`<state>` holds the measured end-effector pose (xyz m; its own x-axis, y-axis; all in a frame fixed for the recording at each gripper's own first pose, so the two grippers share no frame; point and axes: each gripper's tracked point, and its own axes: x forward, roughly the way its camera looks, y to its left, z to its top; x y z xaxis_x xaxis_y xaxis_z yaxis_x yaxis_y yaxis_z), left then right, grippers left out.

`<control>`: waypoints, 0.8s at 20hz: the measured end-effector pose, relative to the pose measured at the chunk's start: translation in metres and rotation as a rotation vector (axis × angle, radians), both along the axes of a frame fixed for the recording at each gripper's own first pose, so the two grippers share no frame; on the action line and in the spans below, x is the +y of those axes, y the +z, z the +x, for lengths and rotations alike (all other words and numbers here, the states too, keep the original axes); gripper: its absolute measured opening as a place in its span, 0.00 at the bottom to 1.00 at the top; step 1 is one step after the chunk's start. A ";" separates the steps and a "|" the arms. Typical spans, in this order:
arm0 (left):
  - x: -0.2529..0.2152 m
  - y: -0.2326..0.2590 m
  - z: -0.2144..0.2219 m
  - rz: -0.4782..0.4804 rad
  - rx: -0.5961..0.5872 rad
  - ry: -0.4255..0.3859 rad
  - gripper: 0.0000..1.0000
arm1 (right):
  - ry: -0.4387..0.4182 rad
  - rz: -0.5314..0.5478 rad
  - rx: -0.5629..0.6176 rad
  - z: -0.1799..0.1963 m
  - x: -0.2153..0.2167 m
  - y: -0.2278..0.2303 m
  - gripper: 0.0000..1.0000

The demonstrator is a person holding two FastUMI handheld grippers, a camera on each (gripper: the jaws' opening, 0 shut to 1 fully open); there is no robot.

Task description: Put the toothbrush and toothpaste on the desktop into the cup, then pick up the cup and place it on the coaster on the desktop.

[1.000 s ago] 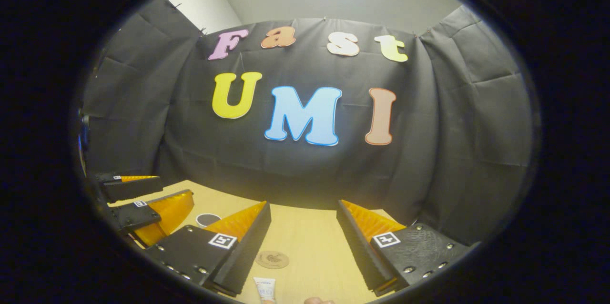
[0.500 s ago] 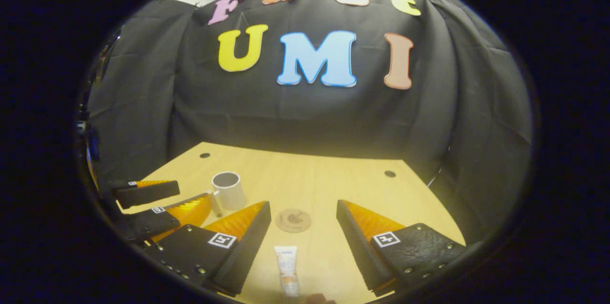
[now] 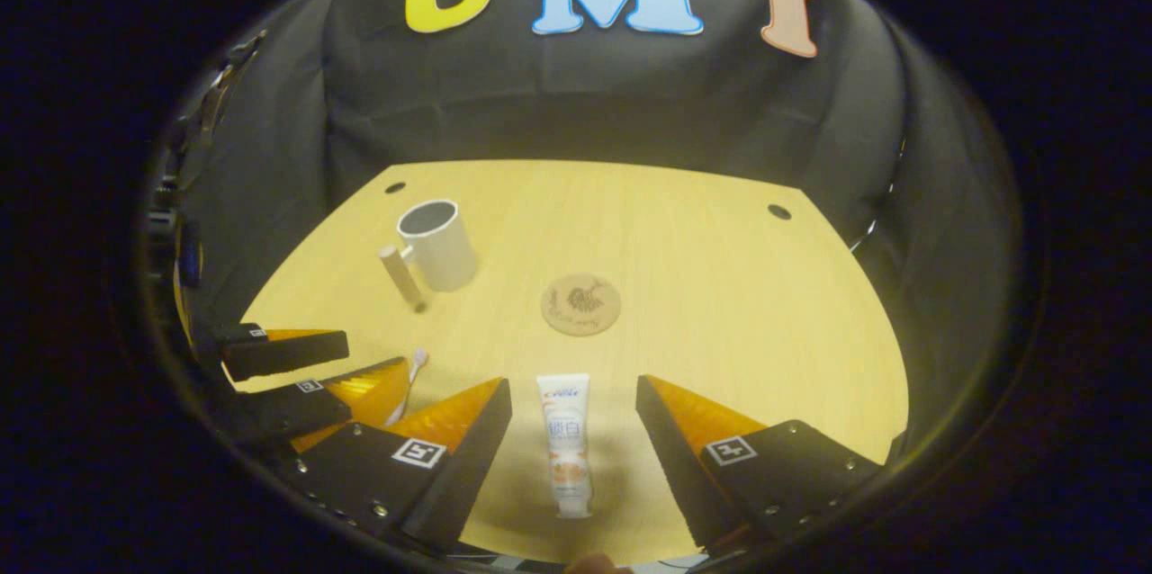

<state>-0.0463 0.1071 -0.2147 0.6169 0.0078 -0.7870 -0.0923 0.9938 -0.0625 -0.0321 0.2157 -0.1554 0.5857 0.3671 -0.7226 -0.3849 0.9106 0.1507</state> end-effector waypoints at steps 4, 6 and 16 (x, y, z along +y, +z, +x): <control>0.004 -0.033 -0.020 -0.009 0.178 0.020 1.00 | 0.046 -0.027 0.130 -0.001 0.009 -0.023 0.90; 0.005 -0.049 -0.028 -0.003 0.251 0.015 0.96 | 0.056 -0.035 0.200 -0.002 0.009 -0.030 0.89; 0.011 -0.095 -0.048 -0.023 0.497 0.058 0.95 | 0.066 -0.084 0.467 0.002 0.013 -0.058 0.91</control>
